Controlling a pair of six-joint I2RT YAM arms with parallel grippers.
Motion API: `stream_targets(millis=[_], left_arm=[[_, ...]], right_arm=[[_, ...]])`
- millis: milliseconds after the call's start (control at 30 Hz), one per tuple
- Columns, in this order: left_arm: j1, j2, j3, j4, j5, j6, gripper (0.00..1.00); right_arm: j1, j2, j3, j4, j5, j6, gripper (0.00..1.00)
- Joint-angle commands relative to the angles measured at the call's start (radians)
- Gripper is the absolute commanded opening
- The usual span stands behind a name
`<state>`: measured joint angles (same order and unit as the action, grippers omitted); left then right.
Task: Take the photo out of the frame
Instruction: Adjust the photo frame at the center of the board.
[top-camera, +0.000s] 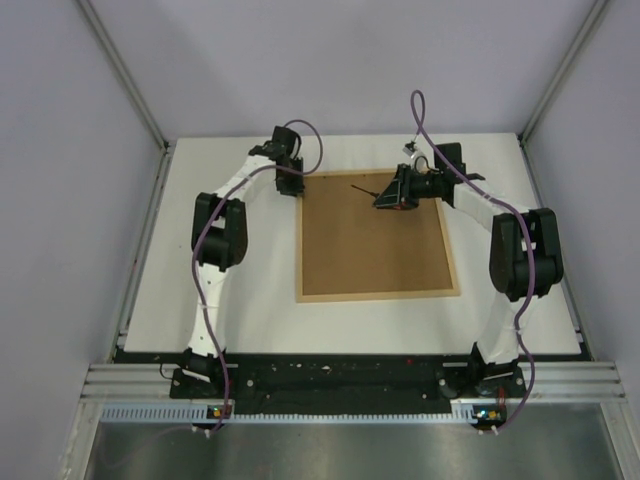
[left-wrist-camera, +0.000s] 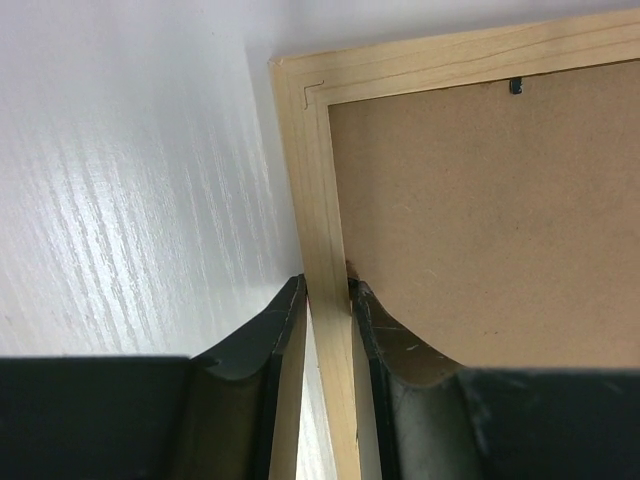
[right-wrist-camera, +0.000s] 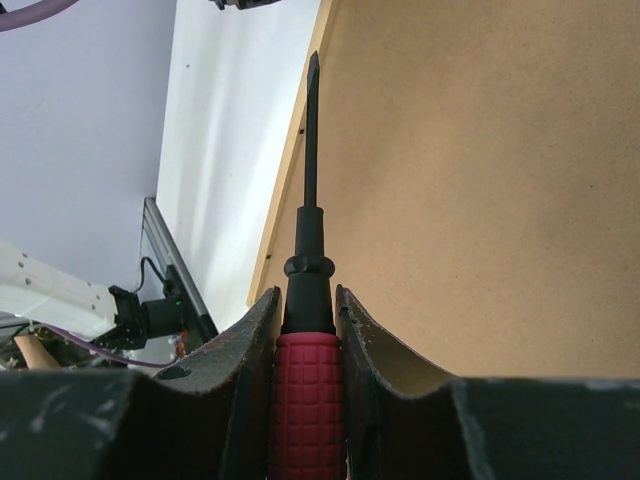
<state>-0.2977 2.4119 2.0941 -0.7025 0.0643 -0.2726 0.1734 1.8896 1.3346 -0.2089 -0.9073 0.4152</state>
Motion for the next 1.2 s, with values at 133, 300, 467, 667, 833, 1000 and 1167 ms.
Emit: stream_targets(millis=[133, 300, 467, 667, 833, 1000, 1167], left_arm=[[0.049, -0.141, -0.241, 0.182, 0.305, -0.224, 0.0], [0.08, -0.192, -0.403, 0.323, 0.468, -0.329, 0.0], [0.103, -0.218, -0.471, 0.428, 0.554, -0.395, 0.0], [0.13, -0.244, -0.5, 0.488, 0.612, -0.435, 0.0], [0.137, -0.237, -0.4, 0.378, 0.544, -0.358, 0.32], [0.074, -0.191, -0.226, 0.109, 0.317, -0.194, 0.77], [0.009, -0.136, -0.128, 0.037, 0.134, -0.113, 0.8]], right_arm=[[-0.003, -0.015, -0.005, 0.042, -0.019, 0.004, 0.0], [-0.003, -0.011, -0.006, 0.048, -0.019, 0.016, 0.0], [-0.003, -0.014, -0.009, 0.048, -0.016, 0.025, 0.0], [-0.003, -0.027, -0.012, 0.048, -0.007, 0.019, 0.0], [-0.002, -0.038, -0.011, 0.046, 0.005, 0.014, 0.0], [-0.003, -0.047, -0.008, 0.046, 0.01, 0.005, 0.0], [-0.002, -0.053, -0.009, 0.043, 0.007, -0.001, 0.0]])
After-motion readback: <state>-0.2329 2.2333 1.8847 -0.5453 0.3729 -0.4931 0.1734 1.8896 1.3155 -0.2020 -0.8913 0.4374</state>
